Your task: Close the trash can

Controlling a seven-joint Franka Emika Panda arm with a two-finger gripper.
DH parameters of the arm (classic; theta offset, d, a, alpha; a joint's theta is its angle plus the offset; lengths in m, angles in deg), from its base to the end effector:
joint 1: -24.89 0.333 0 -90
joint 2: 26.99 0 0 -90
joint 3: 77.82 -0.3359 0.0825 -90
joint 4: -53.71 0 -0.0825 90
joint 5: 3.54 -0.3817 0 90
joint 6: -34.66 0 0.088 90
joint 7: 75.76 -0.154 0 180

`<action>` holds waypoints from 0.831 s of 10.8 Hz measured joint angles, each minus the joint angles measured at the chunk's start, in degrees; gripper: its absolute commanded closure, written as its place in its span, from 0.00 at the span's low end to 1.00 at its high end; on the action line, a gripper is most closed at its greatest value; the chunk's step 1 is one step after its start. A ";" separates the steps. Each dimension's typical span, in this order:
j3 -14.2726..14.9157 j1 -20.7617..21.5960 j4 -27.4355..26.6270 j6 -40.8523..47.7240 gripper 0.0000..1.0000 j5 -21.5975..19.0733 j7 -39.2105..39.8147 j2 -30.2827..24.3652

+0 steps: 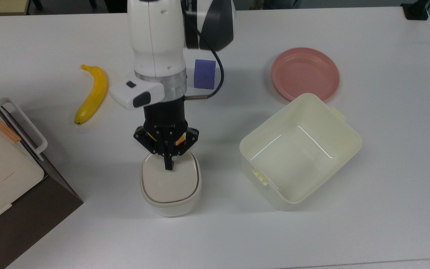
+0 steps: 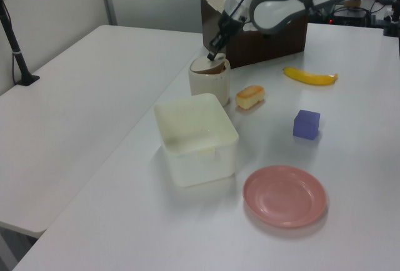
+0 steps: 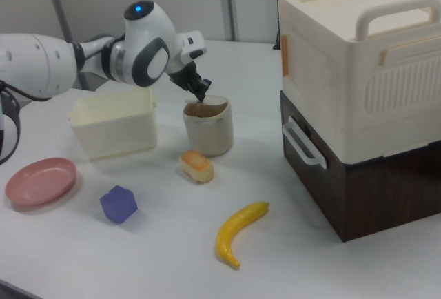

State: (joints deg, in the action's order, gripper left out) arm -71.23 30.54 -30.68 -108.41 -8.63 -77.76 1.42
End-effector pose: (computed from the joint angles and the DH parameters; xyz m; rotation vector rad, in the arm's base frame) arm 0.7696 0.0053 0.4306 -3.0039 0.1190 -0.8184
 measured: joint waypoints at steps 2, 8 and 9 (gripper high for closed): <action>0.00 0.01 -0.38 3.62 1.00 -0.02 0.00 -1.94; 0.00 0.00 -1.99 3.72 1.00 -0.02 0.36 -0.39; 0.00 -0.01 -1.95 3.73 1.00 -0.02 0.36 -0.57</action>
State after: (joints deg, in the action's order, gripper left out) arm -71.23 30.53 -32.63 -104.69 -8.65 -77.39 0.85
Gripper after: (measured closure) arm 0.991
